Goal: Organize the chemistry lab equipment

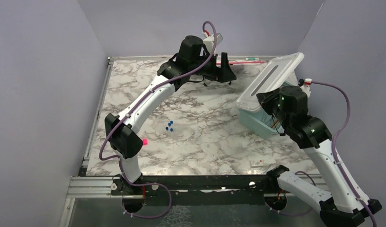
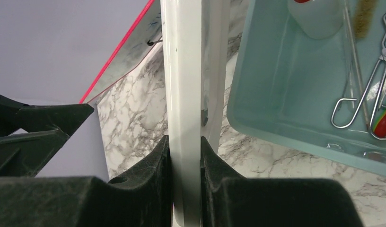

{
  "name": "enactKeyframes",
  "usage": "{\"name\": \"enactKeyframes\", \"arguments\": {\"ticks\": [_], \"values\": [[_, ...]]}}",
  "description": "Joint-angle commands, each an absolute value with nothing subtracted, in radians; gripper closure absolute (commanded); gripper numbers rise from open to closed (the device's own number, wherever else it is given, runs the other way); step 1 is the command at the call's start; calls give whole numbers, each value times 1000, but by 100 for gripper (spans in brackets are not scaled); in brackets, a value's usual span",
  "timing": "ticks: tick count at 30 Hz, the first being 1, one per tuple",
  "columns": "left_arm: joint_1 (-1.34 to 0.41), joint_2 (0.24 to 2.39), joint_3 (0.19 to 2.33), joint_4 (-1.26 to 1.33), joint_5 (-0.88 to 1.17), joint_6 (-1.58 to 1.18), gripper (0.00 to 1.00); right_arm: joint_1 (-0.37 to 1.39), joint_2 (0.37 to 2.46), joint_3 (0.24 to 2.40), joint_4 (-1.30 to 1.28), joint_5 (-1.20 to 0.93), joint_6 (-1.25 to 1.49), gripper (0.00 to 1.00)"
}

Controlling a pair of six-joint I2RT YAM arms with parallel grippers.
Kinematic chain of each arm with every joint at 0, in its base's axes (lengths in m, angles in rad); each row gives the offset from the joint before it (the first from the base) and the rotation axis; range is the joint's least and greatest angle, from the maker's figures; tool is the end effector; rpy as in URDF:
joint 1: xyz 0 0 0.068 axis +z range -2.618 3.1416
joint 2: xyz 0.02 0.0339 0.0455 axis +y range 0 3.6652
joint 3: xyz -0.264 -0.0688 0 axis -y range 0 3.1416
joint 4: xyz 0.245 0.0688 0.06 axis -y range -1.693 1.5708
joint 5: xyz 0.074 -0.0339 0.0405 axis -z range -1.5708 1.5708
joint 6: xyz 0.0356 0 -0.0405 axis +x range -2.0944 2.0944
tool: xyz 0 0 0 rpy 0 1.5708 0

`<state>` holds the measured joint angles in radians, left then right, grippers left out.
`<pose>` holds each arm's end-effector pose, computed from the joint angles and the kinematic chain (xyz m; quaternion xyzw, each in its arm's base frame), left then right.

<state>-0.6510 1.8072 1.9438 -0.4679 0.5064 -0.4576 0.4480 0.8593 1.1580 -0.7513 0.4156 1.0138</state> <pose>0.3203 -0.2657 0.4288 0.2209 0.7703 -0.4694 0.3708 0.1504 0.0563 0.3963 0.3366 0.7660 0.2162 0.5032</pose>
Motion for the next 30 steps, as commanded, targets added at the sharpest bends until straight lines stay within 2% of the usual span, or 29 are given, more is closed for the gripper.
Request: {"name": "enactKeyframes", "arguments": {"ticks": [1, 9, 21, 30], "values": [[-681, 1832, 1896, -392, 479, -478, 18, 448, 848, 1115, -615, 389, 971, 99], [-719, 1939, 1843, -353, 434, -472, 18, 448, 792, 1056, -754, 546, 1028, 99], [-772, 2033, 1790, -270, 384, -533, 18, 448, 661, 908, -872, 629, 1127, 83], [-792, 2053, 1742, -237, 374, -562, 18, 448, 607, 829, -930, 664, 1187, 79]]}}
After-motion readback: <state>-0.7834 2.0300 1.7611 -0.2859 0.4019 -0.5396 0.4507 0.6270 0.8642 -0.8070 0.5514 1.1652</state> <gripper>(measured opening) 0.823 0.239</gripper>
